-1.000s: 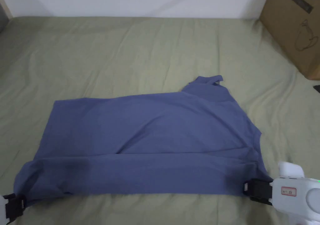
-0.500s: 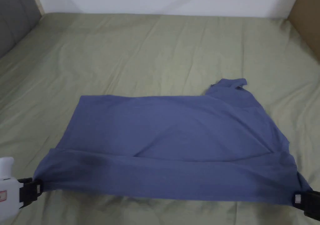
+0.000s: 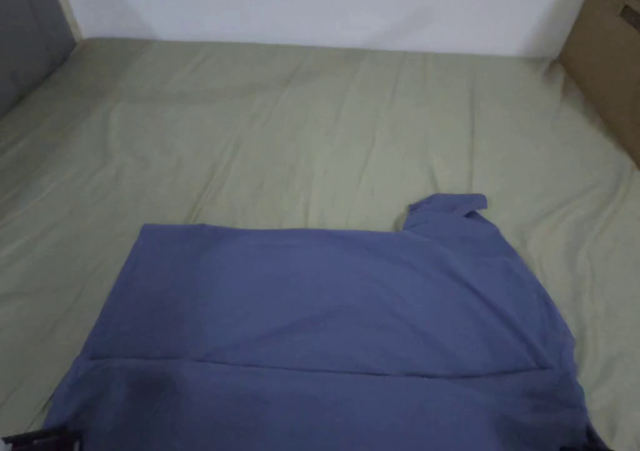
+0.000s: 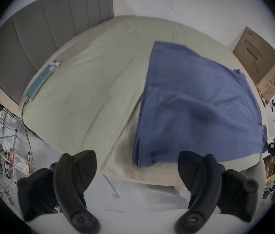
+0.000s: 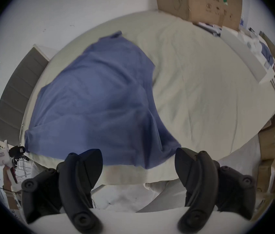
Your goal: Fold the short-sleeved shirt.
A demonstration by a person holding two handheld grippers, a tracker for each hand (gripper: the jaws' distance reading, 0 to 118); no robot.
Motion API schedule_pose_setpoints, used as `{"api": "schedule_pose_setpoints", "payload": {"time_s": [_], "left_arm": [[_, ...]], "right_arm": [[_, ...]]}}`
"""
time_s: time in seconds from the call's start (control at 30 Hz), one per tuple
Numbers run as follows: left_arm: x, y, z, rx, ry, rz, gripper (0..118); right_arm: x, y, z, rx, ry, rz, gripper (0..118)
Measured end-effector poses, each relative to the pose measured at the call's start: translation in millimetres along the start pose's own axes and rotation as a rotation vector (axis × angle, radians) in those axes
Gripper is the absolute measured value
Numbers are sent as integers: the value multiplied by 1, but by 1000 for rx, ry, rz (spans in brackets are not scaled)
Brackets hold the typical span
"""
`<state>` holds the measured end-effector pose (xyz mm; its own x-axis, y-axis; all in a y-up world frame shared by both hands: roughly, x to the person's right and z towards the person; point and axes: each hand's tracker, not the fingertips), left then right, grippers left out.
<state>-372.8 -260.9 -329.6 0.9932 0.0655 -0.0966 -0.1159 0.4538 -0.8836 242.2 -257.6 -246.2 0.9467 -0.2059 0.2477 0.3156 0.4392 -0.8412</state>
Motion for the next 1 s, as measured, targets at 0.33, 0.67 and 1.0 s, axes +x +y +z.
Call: {"api": "schedule_pose_setpoints", "payload": {"time_s": [0.33, 0.67, 1.0], "left_arm": [[51, 70, 31, 264, -84, 35, 0], [92, 109, -26, 211, -132, -59, 0], [76, 116, -63, 112, -86, -19, 0]], "right_arm": [[-43, 58, 12, 146, 26, 50, 1], [-56, 207, -93, 79, -41, 56, 17], [-68, 306, -209, -83, -75, 217, 68]]}}
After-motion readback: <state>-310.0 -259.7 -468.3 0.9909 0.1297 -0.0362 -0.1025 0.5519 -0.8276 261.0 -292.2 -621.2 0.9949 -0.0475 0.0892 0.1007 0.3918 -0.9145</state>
